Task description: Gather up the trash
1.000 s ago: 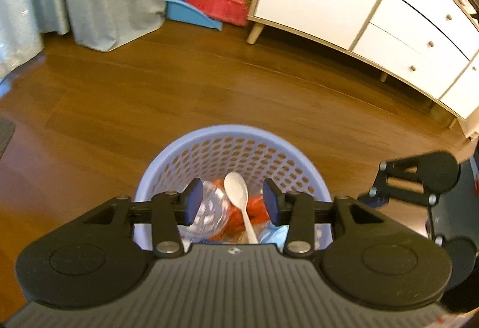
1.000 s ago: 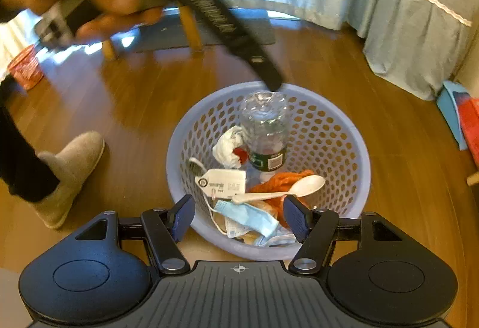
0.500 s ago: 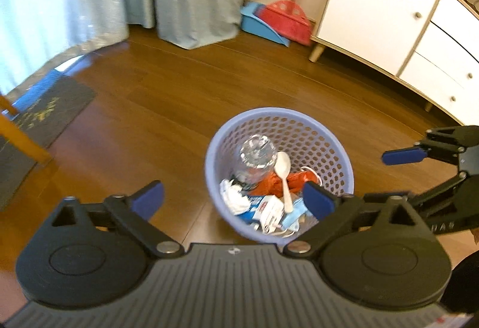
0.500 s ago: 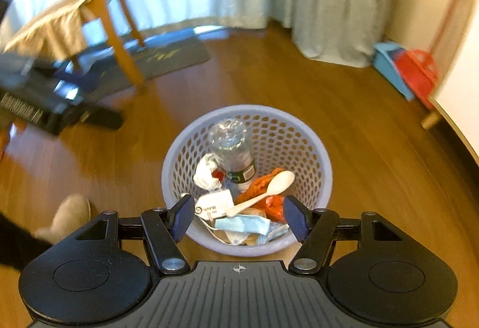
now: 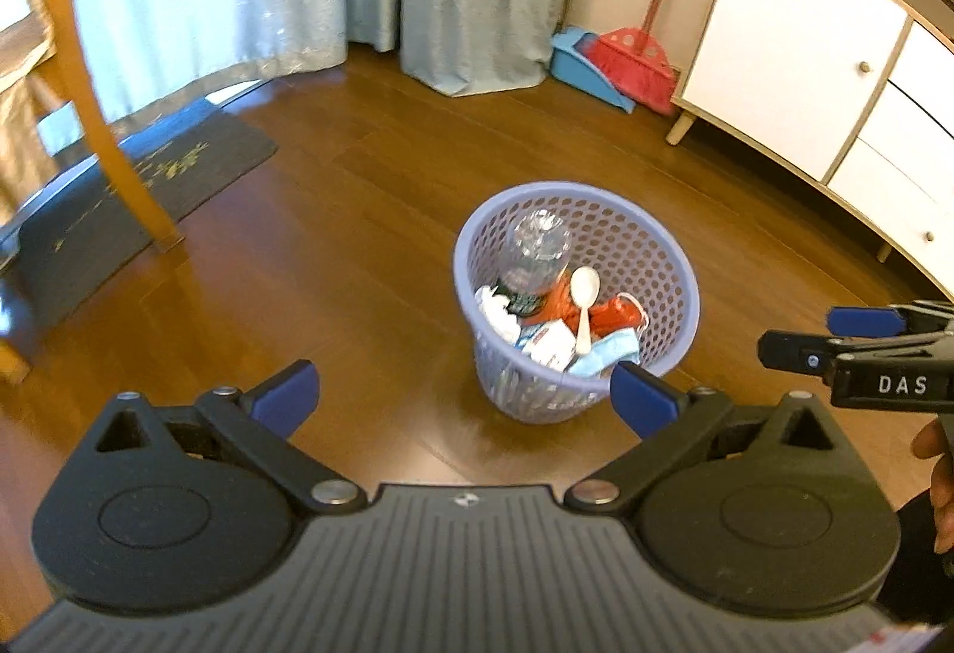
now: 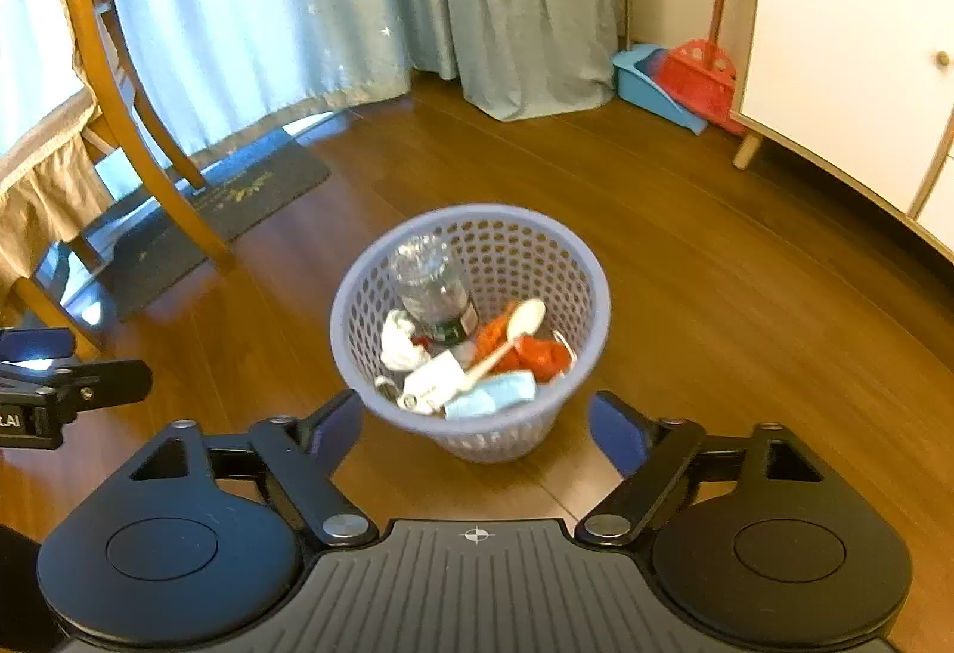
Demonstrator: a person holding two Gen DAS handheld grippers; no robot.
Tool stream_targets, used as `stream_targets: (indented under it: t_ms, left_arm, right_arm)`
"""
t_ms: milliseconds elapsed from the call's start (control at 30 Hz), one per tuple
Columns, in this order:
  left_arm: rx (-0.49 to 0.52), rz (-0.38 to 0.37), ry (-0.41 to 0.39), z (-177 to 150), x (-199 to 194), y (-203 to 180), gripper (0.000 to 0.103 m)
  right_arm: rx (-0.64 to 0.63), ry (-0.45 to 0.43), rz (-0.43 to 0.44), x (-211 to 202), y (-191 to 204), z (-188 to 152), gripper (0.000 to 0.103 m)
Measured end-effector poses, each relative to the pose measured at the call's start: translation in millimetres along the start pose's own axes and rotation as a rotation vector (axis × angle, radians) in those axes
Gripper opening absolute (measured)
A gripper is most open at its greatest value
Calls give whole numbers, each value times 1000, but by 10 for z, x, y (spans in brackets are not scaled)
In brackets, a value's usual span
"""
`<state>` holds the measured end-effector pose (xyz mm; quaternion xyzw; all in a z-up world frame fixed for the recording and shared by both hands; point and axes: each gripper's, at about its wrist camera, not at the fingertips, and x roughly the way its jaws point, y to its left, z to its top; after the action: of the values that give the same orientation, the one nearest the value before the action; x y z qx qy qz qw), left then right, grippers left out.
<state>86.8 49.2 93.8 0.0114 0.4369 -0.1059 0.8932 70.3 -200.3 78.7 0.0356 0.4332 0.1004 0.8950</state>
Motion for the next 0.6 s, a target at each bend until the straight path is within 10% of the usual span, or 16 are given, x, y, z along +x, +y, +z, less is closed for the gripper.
stream_targets:
  t_ms: [600]
  left_arm:
    - [-123,81,40,-638,-422,162,102]
  right_arm:
    - [-43,19,-10,-329,326,-574,87]
